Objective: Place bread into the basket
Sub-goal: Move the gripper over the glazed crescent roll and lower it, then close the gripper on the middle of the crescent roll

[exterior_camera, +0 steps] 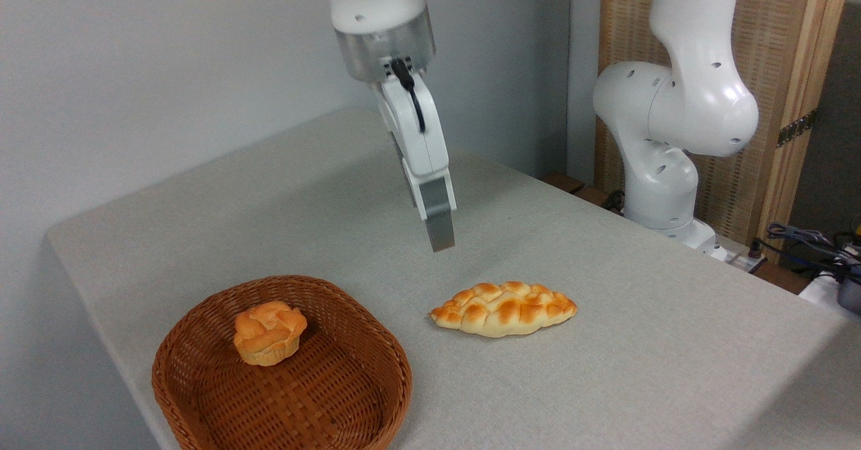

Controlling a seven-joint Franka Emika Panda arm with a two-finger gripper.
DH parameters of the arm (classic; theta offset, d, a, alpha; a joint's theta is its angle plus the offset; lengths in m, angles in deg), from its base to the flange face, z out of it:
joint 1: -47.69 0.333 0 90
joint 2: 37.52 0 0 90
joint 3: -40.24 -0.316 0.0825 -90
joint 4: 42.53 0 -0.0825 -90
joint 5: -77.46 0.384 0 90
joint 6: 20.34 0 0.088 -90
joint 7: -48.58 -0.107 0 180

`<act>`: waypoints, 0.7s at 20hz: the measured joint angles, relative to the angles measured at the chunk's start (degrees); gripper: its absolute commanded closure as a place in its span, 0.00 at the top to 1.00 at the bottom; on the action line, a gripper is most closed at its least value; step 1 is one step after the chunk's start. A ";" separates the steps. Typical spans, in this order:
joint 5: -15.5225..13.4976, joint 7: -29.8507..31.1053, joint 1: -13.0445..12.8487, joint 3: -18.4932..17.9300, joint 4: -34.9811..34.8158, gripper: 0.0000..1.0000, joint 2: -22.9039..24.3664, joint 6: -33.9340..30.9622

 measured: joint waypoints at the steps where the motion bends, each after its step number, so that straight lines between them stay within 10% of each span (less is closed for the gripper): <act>1: 0.00 -2.75 0.00 0.00 -2.24 1.00 0.62 1.76; 6: 3.15 -14.59 0.00 -0.01 -13.75 1.00 3.18 10.03; 14: 7.23 -17.53 -0.14 0.00 -20.86 1.00 3.38 15.23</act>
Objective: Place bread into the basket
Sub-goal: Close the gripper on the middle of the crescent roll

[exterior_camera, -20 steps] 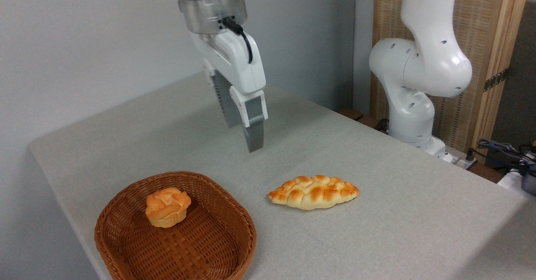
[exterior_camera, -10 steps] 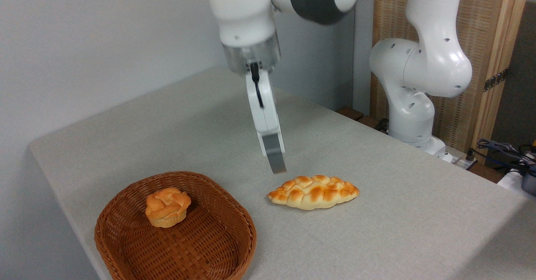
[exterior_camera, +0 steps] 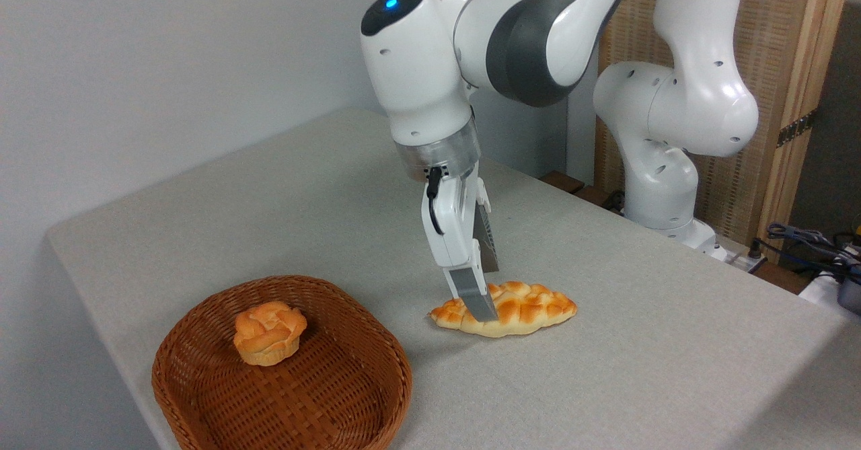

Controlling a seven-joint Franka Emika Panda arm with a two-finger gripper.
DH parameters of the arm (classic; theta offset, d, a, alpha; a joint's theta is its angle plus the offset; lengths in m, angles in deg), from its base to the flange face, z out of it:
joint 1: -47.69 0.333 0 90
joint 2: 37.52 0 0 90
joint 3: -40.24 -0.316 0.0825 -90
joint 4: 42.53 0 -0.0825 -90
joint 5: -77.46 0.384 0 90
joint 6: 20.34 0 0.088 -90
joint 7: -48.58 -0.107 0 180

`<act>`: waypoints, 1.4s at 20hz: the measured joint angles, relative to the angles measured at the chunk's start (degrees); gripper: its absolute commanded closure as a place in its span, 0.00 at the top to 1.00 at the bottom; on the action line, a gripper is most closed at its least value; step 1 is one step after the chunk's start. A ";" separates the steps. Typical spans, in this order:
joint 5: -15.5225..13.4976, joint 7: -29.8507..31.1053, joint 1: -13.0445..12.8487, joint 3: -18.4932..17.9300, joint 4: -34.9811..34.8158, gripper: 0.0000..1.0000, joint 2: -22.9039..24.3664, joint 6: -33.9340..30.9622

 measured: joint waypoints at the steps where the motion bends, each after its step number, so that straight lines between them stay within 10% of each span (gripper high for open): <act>1: 0.25 -0.02 -0.01 0.00 -0.29 1.00 -0.01 0.23; 4: 1.10 -0.05 -0.03 0.00 -0.76 0.94 -0.02 0.43; 12: 1.46 -3.71 -0.07 0.00 -2.63 0.28 -0.03 1.42; 28: 1.50 -4.54 0.07 -0.02 0.23 0.20 0.12 -2.63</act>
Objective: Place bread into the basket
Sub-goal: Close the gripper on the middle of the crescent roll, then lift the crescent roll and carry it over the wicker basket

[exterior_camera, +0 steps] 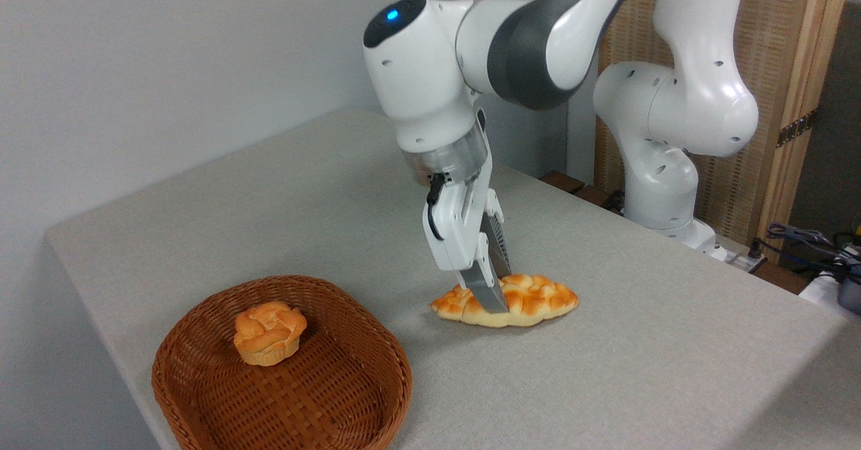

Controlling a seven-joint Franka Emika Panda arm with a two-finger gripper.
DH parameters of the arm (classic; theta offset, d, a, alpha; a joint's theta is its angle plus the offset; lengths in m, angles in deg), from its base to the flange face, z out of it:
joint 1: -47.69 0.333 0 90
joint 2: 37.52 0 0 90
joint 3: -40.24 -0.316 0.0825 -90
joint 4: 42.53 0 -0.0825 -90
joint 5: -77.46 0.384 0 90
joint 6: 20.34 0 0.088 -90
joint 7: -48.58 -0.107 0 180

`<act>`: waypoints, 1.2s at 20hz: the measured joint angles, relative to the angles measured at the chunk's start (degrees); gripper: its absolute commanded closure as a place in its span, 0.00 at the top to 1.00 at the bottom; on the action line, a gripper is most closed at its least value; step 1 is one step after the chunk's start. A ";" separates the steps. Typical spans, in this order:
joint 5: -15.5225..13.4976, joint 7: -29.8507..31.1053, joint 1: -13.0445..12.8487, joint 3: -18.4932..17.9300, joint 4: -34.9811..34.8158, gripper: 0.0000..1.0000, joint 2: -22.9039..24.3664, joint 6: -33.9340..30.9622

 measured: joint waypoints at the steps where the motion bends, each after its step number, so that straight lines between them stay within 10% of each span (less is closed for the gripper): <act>1: 0.00 0.00 0.01 -0.01 1.46 0.19 -0.01 -1.73; 5: -0.44 0.02 0.04 -1.44 6.67 0.20 -0.14 -5.16; 9: -7.56 4.74 0.05 -3.24 14.06 0.20 -1.51 -5.20; 16: -16.29 19.34 -0.97 -3.29 34.11 0.23 -15.91 -5.12; 24: -18.02 27.47 -1.62 -3.34 41.07 0.69 -24.72 6.50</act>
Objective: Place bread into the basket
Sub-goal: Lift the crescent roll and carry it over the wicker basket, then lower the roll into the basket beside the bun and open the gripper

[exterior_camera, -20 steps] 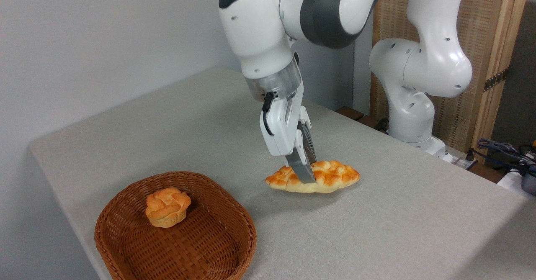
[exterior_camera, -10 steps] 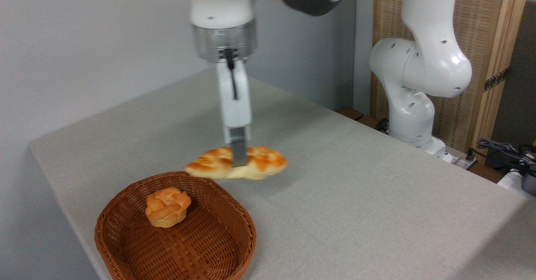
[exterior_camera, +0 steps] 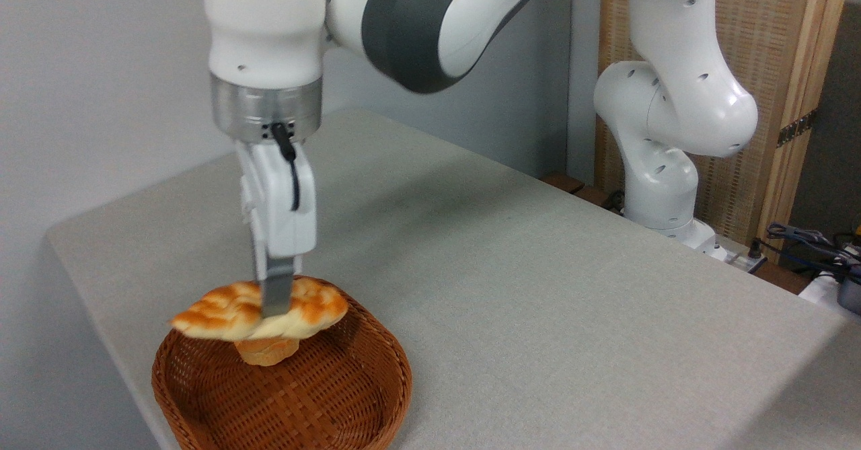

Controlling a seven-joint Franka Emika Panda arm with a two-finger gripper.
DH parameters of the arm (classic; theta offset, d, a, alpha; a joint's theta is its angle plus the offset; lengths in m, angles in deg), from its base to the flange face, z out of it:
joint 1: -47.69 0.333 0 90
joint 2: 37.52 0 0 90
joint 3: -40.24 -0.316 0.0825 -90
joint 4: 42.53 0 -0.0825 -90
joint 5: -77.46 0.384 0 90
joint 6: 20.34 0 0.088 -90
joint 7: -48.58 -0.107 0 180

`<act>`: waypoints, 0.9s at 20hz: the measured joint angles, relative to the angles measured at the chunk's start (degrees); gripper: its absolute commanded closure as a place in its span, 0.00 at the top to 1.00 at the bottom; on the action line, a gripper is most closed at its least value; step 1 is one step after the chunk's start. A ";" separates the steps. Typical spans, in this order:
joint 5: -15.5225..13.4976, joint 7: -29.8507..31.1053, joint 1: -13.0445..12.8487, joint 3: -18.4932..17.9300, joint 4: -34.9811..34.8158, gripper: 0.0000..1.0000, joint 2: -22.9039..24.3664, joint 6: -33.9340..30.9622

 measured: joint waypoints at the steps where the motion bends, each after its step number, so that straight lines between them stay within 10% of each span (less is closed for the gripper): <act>1: 0.46 0.04 -0.23 0.00 0.01 0.72 -0.94 2.11; 3: 2.45 0.04 -0.47 0.02 0.01 0.92 -2.19 3.42; 7: 8.47 0.10 -2.11 0.18 -0.06 1.00 -3.40 3.47; 18: 11.11 0.17 -3.29 0.83 -0.51 1.00 -3.95 2.52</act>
